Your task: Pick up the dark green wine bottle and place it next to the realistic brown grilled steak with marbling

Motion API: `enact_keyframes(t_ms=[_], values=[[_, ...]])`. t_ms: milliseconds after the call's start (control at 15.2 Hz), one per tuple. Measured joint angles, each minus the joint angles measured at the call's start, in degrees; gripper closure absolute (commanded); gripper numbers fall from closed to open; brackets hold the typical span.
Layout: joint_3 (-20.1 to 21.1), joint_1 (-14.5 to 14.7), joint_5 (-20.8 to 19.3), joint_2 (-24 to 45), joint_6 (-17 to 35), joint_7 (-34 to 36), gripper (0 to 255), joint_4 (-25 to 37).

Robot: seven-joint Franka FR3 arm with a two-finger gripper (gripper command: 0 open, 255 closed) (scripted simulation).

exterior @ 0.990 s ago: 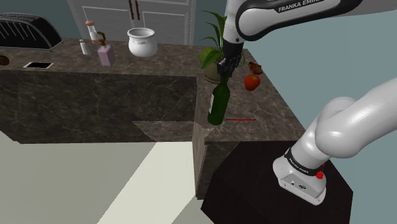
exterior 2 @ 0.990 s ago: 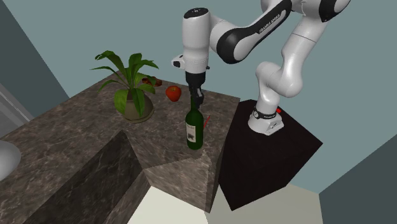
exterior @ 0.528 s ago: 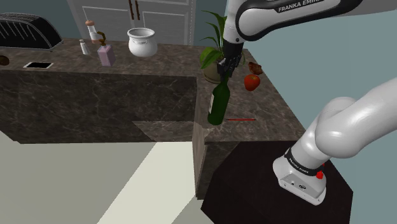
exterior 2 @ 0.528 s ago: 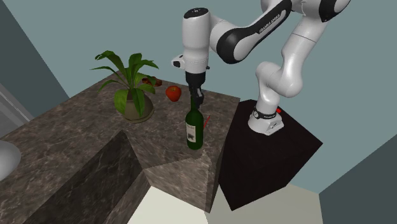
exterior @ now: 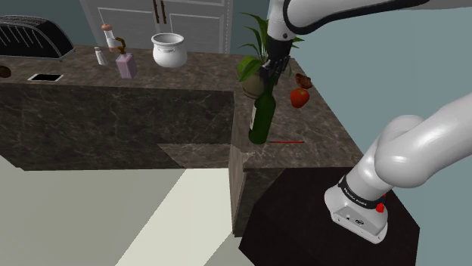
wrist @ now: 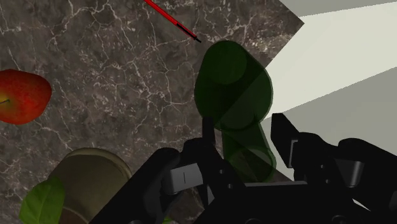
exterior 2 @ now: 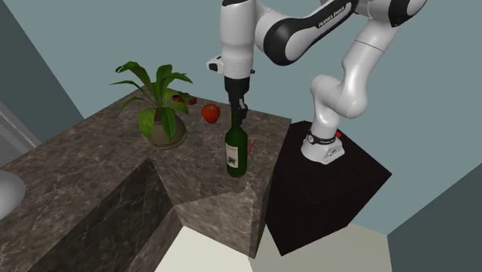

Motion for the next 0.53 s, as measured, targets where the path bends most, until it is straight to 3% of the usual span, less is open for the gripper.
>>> enact_keyframes(t_ms=[528], values=[[0.0, 0.0, 0.1, -0.6, -6.4, -0.4, 255, 5.8]])
